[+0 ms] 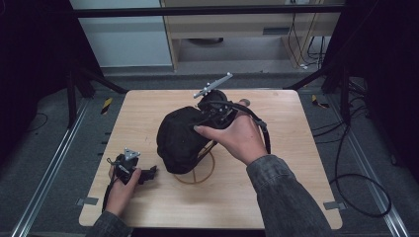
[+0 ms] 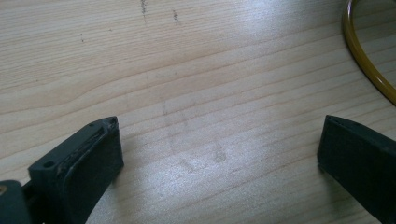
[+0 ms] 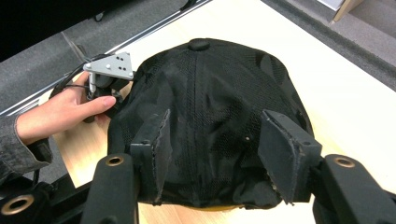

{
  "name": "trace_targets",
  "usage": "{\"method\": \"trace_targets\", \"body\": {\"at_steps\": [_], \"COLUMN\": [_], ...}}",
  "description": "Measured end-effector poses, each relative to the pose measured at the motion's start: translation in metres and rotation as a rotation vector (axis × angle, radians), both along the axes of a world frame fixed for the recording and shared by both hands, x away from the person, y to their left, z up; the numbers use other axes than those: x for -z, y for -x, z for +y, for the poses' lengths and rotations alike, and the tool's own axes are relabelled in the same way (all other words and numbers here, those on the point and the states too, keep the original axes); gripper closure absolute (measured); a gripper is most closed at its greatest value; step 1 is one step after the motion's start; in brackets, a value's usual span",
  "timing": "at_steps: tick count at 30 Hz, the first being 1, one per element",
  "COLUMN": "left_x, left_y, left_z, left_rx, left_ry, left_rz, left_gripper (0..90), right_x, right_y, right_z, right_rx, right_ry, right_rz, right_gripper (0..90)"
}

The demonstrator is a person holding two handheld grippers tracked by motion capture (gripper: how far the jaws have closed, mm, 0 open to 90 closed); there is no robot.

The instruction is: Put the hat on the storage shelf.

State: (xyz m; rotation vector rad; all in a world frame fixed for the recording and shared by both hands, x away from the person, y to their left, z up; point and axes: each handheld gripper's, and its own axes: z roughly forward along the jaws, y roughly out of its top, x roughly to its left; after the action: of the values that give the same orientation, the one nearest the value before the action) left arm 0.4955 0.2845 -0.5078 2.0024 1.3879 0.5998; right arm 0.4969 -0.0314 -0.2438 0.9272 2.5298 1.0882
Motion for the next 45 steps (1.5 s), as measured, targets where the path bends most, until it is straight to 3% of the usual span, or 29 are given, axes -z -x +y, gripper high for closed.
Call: {"method": "trace_targets", "body": {"at_steps": [28,45], "left_x": [0.000,0.000], "left_y": [0.000,0.000], "left_z": [0.000,0.000], "left_rx": [0.003,0.002], "left_ry": [-0.001,-0.002], "left_rz": [0.000,0.001], "left_gripper": [0.0,0.0], "right_x": [-0.010,-0.016], "right_y": [0.012,0.017], "right_z": [-0.031,-0.057], "right_rx": [0.034,0.118], "right_ry": [-0.022,-0.043], "right_rz": [-0.031,-0.056], "right_gripper": [31.5,20.9]}}
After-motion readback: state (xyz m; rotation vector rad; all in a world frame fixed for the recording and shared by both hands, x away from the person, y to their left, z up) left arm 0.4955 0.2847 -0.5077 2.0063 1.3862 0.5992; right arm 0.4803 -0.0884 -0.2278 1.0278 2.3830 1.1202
